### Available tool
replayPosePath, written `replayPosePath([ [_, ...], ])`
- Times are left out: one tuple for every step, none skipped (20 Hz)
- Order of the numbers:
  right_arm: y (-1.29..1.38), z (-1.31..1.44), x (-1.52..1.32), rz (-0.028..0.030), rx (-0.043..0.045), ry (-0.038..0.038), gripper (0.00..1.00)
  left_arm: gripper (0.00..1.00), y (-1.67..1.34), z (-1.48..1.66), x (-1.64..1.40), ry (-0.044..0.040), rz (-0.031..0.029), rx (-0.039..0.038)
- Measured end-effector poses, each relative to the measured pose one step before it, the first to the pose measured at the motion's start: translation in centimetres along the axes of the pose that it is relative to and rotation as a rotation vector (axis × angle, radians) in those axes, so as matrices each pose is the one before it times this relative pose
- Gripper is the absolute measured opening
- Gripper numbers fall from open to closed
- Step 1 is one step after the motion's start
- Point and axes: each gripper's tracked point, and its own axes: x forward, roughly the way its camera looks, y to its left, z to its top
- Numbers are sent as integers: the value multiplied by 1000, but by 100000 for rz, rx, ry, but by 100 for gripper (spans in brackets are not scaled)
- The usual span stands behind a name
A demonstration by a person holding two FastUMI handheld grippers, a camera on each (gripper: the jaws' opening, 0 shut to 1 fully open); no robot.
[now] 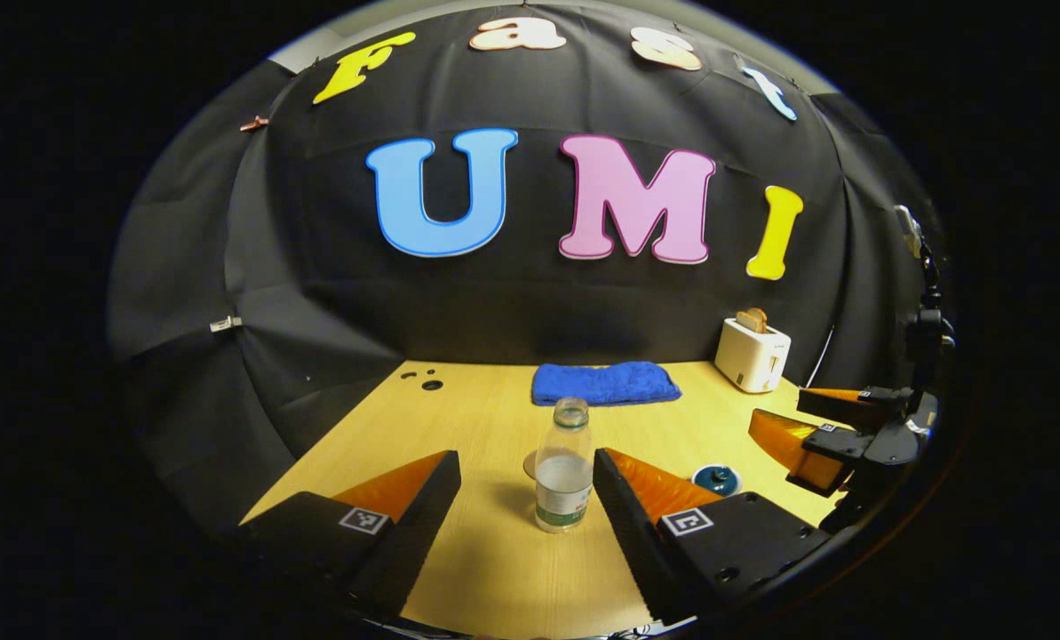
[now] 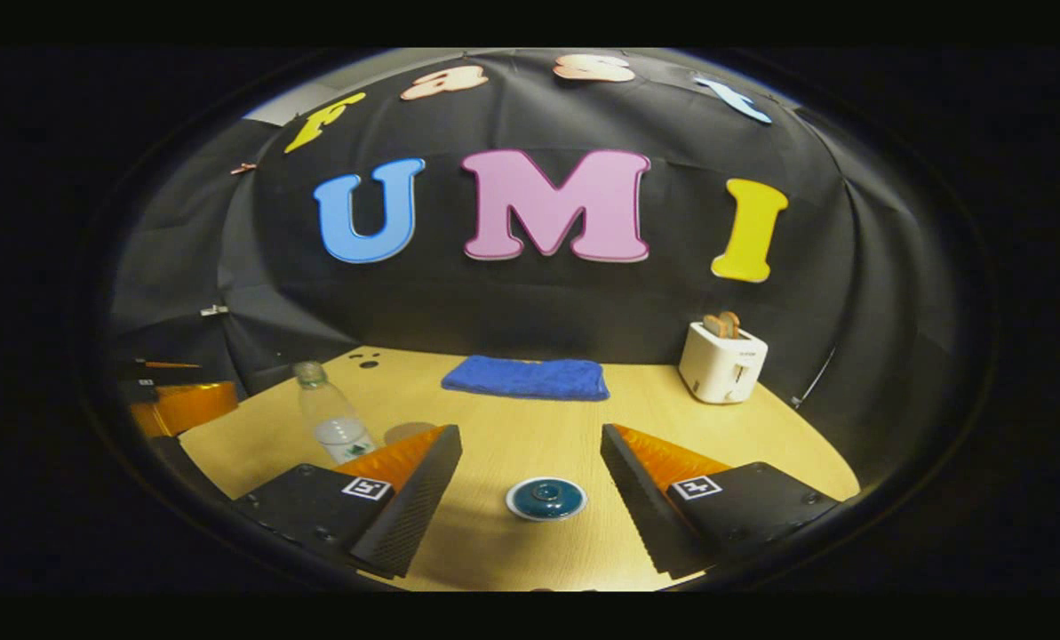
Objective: Open the teacup lid with one hand, grasp the water bottle and pour water into the teacup with the other hand; after pouring, place the water bottle on the coaster and then close the teacup lid.
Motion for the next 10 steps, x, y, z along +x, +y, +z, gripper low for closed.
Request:
replayPosePath([
  [-260, -1550, 1301, -752, -394, 1466, 99, 96, 23, -1190, 724, 846, 346, 408],
  [-438, -1063, 1198, -1450, -967, 348, 98, 95, 19, -976, 672, 842, 336, 413],
  [-424, -670, 1162, -1360, -1019, -539, 98, 95, 57, -961, 455, 729, 239, 258],
  [-383, -683, 1069, -1296, -1044, -464, 98, 95, -21, -1043, 442, 653, -31, -243],
  [-116, -871, 793, 18, -635, -107, 98, 95, -62, -1063, 442, 1413, -53, -548],
  [144, -790, 675, 986, -104, 117, 99, 95, 117, -1071, 298, 1767, 251, -1119],
  [211, -729, 549, 931, -17, 590, 99, 95, 35, -828, 211, 971, 7, -1793],
  [157, -682, 440, 645, 127, 580, 98, 95, -231, -330, -53, 591, -266, -2271],
  [-73, -622, 230, -171, -86, 715, 99, 96, -9, -655, -23, 1204, -285, -1938],
  [-19, -484, 196, -680, -785, 100, 99, 96, 287, -1212, 49, 1724, 9, -1402],
])
